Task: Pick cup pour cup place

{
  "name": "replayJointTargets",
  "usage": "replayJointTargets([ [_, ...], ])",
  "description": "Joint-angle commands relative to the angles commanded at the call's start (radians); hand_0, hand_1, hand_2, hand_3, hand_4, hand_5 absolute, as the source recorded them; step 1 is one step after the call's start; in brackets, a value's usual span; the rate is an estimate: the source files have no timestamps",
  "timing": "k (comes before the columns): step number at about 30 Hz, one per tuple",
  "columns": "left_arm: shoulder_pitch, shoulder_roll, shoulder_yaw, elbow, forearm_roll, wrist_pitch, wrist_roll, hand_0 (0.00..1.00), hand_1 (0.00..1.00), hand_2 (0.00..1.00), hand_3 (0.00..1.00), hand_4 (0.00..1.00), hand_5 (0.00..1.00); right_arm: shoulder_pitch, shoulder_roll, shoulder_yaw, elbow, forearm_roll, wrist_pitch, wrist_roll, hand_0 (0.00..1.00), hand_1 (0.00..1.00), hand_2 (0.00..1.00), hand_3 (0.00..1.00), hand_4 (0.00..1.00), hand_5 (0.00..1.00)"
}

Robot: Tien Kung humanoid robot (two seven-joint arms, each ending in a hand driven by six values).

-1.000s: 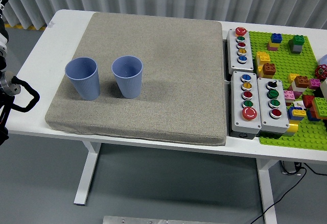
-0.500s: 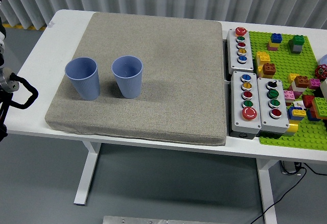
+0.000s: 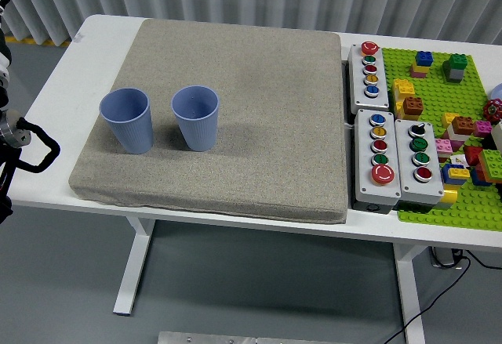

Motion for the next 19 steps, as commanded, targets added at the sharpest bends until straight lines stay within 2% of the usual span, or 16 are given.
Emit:
replayJointTargets([
  [19,-0.006,0.003,-0.013,-0.009,0.005,0.003,0.001,0.85,0.817,0.896,0.966,0.804,0.998,0.012,0.0,0.021,0.0,-0.004,-0.005,0.004,0.696,0.696,0.627,0.614,0.176,0.31],
])
